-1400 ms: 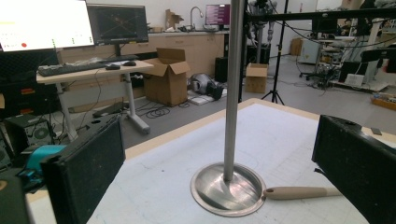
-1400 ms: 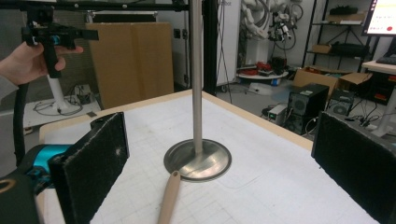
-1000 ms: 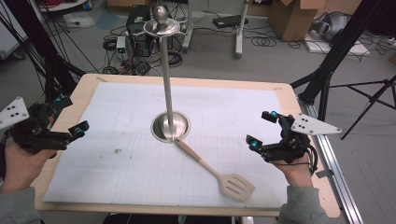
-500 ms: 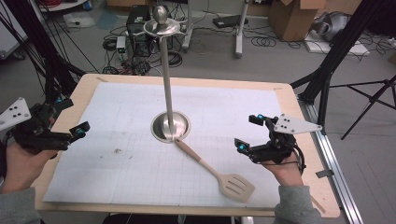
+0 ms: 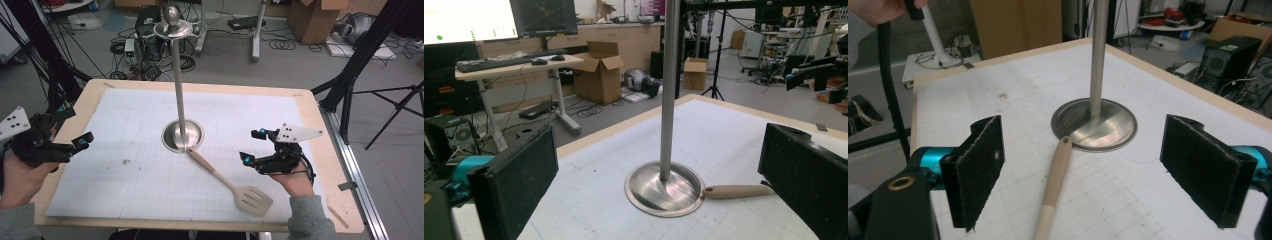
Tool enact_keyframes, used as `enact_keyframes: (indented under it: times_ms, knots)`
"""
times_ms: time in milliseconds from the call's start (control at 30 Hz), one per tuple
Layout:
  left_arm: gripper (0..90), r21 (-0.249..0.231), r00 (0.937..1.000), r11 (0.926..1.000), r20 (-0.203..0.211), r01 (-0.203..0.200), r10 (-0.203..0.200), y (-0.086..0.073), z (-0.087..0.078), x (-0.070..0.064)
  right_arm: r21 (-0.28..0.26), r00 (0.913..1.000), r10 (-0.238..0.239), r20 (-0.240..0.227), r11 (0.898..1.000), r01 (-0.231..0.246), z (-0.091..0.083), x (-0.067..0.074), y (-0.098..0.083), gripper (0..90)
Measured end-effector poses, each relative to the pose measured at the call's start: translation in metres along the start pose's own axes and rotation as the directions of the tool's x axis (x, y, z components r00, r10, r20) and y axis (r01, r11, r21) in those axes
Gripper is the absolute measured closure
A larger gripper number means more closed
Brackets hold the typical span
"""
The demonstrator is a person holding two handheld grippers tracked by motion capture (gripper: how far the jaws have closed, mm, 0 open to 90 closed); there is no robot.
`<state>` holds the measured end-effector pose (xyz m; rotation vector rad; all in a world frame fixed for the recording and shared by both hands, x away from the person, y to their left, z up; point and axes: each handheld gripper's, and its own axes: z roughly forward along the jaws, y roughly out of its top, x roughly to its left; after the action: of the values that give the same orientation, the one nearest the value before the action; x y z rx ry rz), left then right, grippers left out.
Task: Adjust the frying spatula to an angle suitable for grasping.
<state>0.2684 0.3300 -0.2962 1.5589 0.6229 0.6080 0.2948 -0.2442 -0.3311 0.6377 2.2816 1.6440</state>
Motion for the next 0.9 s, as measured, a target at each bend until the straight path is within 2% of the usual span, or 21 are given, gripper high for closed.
enact_keyframes:
  times_ms: [233, 333, 433, 533, 600, 667, 700, 733, 900]
  knots:
    - [3.1, 0.007, 1.0, 1.0, -0.005, 0.003, -0.003, -0.002, -0.003, 0.0, 0.026, 0.9996, -0.014, -0.026, 1.0, 0.014, 0.008, 0.0, -0.001, 28.3]
    - [3.1, 0.014, 1.0, 0.9999, -0.003, 0.0, 0.0, -0.003, -0.003, 0.0, 0.037, 0.9993, -0.015, -0.033, 0.999, 0.016, 0.013, -0.001, -0.003, 35.2]
    - [3.1, 0.02, 0.9999, 0.9997, 0.0, -0.017, 0.017, -0.004, -0.003, -0.001, 0.067, 0.9987, 0.012, -0.05, 0.998, -0.008, 0.017, -0.003, -0.006, 43.6]
    - [3.1, 0.02, 0.9998, 0.9996, 0.008, -0.018, 0.018, -0.004, -0.002, -0.002, 0.094, 0.9984, 0.017, -0.054, 0.995, -0.012, 0.022, -0.003, -0.008, 52.7]
    - [3.1, 0.023, 0.9998, 0.9996, 0.009, -0.018, 0.018, -0.004, -0.001, -0.002, 0.096, 0.9984, 0.021, -0.052, 0.995, -0.016, 0.022, -0.003, -0.009, 54.6]
    - [3.1, 0.031, 0.9999, 0.9994, 0.01, -0.013, 0.013, -0.006, -0.001, -0.002, 0.091, 0.9969, 0.036, -0.07, 0.995, -0.03, 0.025, -0.005, -0.013, 64.9]
    - [3.1, 0.031, 0.9999, 0.9994, 0.01, -0.013, 0.013, -0.006, -0.001, -0.002, 0.091, 0.9969, 0.036, -0.07, 0.995, -0.03, 0.025, -0.005, -0.013, 64.9]
    - [3.1, 0.033, 0.9999, 0.9994, 0.007, -0.012, 0.011, -0.006, -0.001, -0.001, 0.095, 0.996, 0.044, -0.078, 0.995, -0.037, 0.025, -0.006, -0.016, 70.7]
    - [3.1, 0.038, 0.9999, 0.9992, 0.009, -0.012, 0.012, -0.007, 0.0, -0.001, 0.077, 0.9961, 0.047, -0.075, 0.996, -0.041, 0.025, -0.009, -0.022, 80.9]
